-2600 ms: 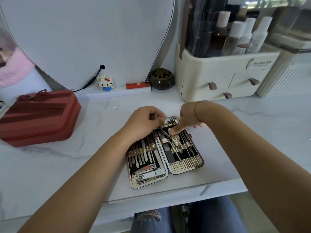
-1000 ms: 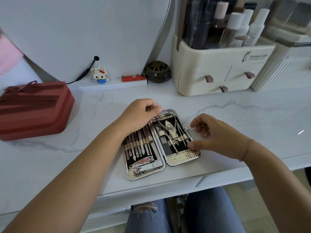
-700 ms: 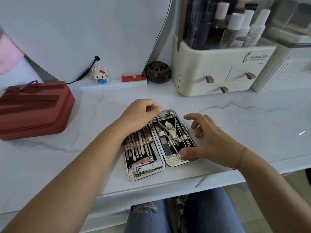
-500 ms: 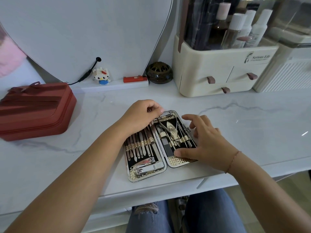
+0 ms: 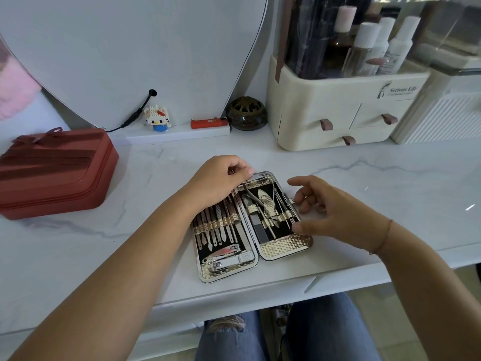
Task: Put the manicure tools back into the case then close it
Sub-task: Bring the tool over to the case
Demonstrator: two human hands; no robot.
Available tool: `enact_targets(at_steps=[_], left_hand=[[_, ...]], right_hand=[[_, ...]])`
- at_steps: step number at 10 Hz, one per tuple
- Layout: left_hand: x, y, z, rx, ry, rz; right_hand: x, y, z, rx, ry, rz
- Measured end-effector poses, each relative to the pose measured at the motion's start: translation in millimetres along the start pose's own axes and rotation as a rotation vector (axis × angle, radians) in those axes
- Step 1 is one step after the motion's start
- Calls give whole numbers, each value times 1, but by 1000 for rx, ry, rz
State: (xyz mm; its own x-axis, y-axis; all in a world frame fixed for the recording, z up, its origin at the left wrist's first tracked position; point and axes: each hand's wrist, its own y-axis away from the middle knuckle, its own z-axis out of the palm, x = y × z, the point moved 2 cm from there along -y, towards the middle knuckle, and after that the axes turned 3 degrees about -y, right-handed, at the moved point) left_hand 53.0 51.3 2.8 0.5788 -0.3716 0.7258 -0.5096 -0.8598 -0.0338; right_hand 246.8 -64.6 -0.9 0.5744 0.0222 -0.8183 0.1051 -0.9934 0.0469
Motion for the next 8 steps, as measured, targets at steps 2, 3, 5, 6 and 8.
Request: enact_targets(at_steps=[2,3,5,6,8], left_hand=[[0,0,0,3,-3,1],[1,1,-1,6,-5,1],[2,2,-3,25,-1,-15],[1,3,-9,48,39,-68],[-4,24,-31,119,238,-238]], right_hand=[[1,-4,3,42,10,-34],[-1,-3,4,38,12,-12],[-3,-3,8,59,94,-3],[-4,-2,11,60,101,-5],[-8,5,7,93,-103,53]])
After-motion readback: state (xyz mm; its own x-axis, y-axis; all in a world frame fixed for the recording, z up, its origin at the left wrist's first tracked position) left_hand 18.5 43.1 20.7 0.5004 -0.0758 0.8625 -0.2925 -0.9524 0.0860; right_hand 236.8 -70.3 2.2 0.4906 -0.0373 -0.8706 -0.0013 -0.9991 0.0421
